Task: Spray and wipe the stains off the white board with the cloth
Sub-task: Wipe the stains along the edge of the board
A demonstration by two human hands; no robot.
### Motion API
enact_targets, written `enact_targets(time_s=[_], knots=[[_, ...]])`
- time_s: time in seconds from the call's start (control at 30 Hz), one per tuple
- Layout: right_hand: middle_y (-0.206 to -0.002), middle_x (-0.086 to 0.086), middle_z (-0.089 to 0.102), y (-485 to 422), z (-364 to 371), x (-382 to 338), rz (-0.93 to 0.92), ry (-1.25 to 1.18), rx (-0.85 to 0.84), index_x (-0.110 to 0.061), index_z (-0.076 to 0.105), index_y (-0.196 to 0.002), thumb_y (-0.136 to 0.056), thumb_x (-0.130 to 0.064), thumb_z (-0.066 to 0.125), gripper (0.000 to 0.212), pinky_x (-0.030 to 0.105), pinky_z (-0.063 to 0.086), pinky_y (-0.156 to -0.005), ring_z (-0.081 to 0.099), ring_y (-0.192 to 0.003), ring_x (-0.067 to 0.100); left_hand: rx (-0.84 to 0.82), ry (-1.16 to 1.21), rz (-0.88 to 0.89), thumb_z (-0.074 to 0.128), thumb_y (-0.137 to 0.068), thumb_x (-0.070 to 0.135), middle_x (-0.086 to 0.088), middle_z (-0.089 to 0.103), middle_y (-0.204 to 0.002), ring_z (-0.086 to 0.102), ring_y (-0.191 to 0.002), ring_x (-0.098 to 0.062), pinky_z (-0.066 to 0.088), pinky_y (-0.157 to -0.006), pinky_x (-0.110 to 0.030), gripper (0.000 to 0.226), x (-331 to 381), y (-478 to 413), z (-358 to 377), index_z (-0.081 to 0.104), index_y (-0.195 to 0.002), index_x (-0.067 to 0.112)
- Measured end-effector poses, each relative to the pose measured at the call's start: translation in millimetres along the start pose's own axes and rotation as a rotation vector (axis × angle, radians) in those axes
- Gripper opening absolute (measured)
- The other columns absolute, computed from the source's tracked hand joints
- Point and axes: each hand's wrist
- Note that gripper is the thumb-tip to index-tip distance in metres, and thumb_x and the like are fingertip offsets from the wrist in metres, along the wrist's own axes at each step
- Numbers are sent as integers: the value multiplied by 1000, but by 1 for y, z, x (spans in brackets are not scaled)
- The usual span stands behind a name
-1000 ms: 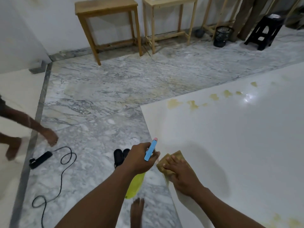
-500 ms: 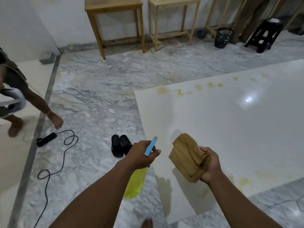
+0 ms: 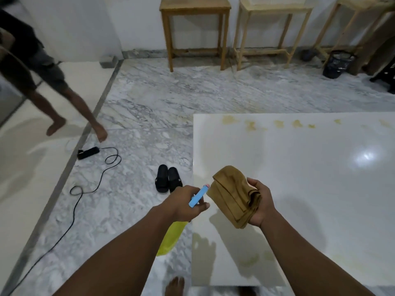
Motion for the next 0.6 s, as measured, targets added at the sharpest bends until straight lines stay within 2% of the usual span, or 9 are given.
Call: enact_targets(time_s=[0.03,0.1,0.17,0.2,0.27,0.33,0.47,0.53,0.6], knots=[[-139,19,59,-1,-2,-5,27,23,-20,-7,65,-130,-87,-42,57,57,51,36,-112,55,-129,37,21,27,-27,77,-91,42,-4,65,-67,74,-64,-35,66,-70,-48,34,3,3,8,66,-89,10],[-122,20,68,-3,-9,-13,76,112,-47,-4,71,-121,-89,-43,55,52,47,46,-104,67,-107,38,61,62,-87,77,-90,41,-3,63,-66,71,-62,-35,65,-70,-50,31,12,11,28,64,-85,13],[-101,20,73,1,-16,-22,106,187,-106,-2,77,-103,-92,-42,51,49,43,54,-87,72,-84,35,108,91,-141,78,-90,41,1,63,-67,67,-61,-25,65,-73,-50,28,25,23,51,64,-83,17],[-98,20,74,4,-20,-25,135,223,-128,-2,78,-100,-93,-41,50,49,42,57,-82,72,-81,35,136,101,-160,77,-89,42,2,64,-69,67,-63,-22,65,-76,-49,27,33,31,64,64,-83,20],[-101,21,73,8,-27,-27,185,327,-164,-2,77,-105,-93,-42,51,49,43,58,-81,71,-84,36,176,130,-204,78,-90,43,5,66,-74,66,-67,-18,64,-80,-48,26,48,51,90,65,-87,21],[-106,21,71,13,-31,-22,234,390,-188,-4,76,-111,-90,-43,54,50,44,55,-86,69,-89,37,228,196,-272,78,-90,41,6,65,-74,68,-68,-19,65,-78,-47,31,61,74,112,67,-91,12],[-110,20,70,24,-35,-2,315,544,-229,-6,73,-118,-87,-45,57,52,45,54,-87,68,-93,37,341,309,-394,79,-89,43,-2,67,-72,77,-68,-31,66,-69,-40,39,74,116,141,67,-95,6],[-109,19,70,34,-42,9,352,581,-267,-6,72,-118,-87,-45,58,52,44,54,-87,68,-92,36,391,328,-435,80,-88,43,-1,67,-71,77,-70,-33,66,-68,-39,36,80,134,156,69,-93,9],[-108,19,71,44,-51,17,393,608,-303,-5,73,-116,-88,-45,58,50,44,54,-88,68,-92,36,413,312,-442,80,-87,45,3,67,-71,76,-72,-32,66,-73,-46,26,83,148,176,68,-83,22]])
Point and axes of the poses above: each hand's wrist, its own y-axis away from the middle knuckle, its own z-axis out of the palm, x = y × z
